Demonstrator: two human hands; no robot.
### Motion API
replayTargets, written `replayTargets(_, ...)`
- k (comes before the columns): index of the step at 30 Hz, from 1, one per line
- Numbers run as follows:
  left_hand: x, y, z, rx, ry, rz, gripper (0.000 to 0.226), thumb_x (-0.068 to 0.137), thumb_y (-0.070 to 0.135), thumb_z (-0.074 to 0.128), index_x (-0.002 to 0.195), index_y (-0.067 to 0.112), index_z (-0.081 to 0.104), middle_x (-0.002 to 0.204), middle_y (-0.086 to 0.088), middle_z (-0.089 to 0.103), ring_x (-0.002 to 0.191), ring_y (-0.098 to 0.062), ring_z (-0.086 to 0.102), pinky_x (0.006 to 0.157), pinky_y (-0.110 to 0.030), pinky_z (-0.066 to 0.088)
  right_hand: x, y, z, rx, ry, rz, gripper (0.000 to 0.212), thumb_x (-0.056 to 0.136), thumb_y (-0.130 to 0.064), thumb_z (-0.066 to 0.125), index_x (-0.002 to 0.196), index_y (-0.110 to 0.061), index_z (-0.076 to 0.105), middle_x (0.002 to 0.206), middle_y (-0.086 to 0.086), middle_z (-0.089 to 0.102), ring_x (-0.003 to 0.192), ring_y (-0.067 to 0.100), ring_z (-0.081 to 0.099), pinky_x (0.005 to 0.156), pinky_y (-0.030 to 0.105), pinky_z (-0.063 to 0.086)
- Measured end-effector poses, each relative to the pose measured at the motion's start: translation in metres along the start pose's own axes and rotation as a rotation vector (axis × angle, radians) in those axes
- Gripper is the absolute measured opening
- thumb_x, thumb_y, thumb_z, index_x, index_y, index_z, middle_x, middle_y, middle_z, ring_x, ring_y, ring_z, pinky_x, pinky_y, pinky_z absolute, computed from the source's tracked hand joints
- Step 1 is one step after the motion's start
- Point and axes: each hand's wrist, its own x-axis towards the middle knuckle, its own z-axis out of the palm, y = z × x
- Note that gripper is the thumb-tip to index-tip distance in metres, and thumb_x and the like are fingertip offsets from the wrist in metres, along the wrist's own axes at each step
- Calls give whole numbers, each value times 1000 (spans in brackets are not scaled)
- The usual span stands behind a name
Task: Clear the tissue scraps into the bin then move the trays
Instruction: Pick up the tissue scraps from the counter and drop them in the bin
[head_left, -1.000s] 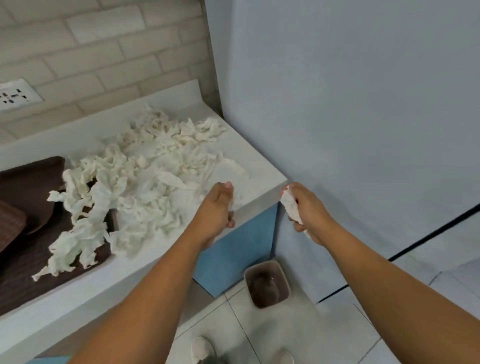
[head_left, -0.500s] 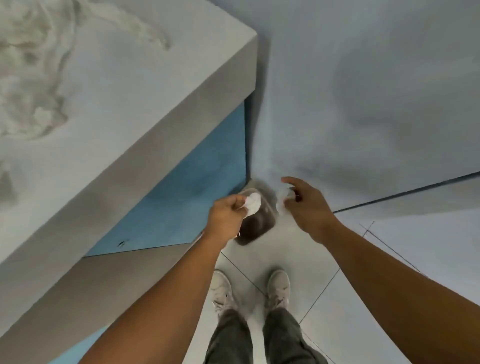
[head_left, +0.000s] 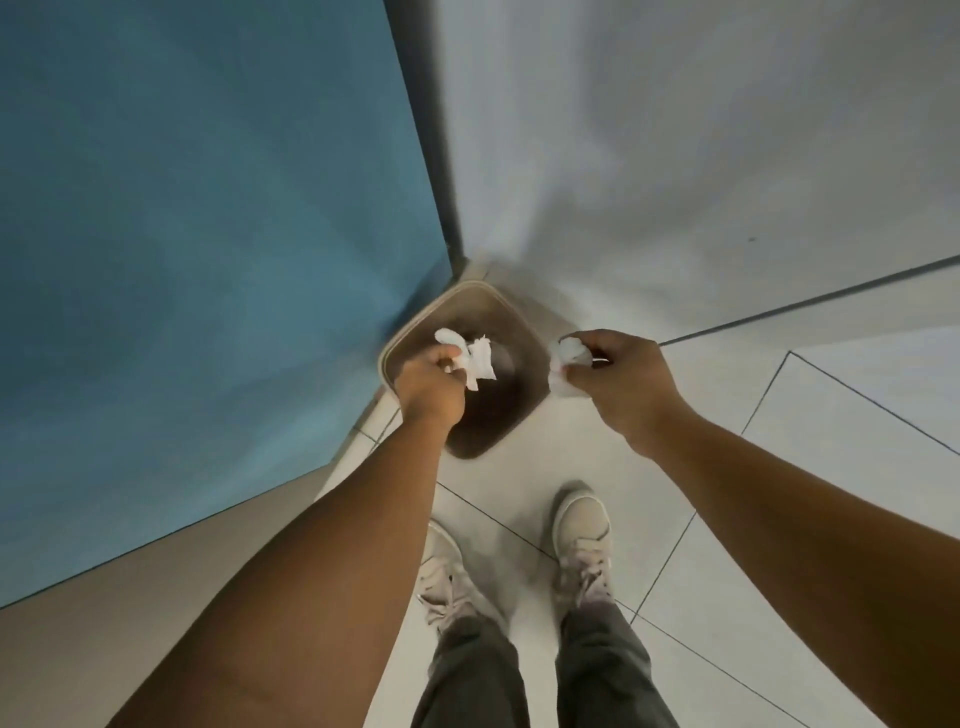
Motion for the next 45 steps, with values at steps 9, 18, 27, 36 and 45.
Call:
replayTargets(9, -12, -32, -17, 124, 318, 56, 33, 88, 11, 61, 120, 15, 61, 121, -14, 59, 109, -33, 58, 84, -36, 47, 42, -8, 48, -41, -67, -30, 23, 83, -14, 72, 104, -23, 68, 92, -9, 69, 86, 15, 66, 82, 35, 59)
replayTargets(18, 1, -47, -20, -74, 73, -385, 23, 74, 17, 65, 97, 16, 66, 94, -12, 71, 80, -36, 69, 66, -48, 61, 64, 21, 70, -531, -98, -93, 37, 92, -28, 63, 128, -27, 59, 124, -3, 65, 110, 20, 61, 84, 20, 41)
replayTargets(27, 12, -12, 8, -460, 24, -414, 30, 58, 1, 69, 88, 2, 66, 92, -17, 71, 78, -37, 69, 59, -51, 60, 53, 40, 48, -437, -22, -90, 33, 96, -16, 52, 125, -27, 61, 123, 1, 64, 96, 15, 58, 69, 9, 40)
replayTargets(36, -64, 41, -34, 82, -17, -258, 41, 93, 31, 61, 122, 2, 55, 119, -15, 63, 109, -36, 62, 88, -41, 54, -5, -27, 8, -552, -70, -140, 38, 96, -25, 53, 134, -30, 54, 123, 3, 63, 84, 17, 57, 62, 16, 44)
replayTargets(45, -239, 178, -174, 261, 100, 292, 26, 97, 28, 55, 120, 18, 61, 116, -7, 67, 105, -28, 63, 92, -40, 53, -161, -179, -38, -545, -111, -343, 26, 95, -24, 55, 115, -39, 60, 108, -13, 65, 92, 9, 60, 77, 12, 42)
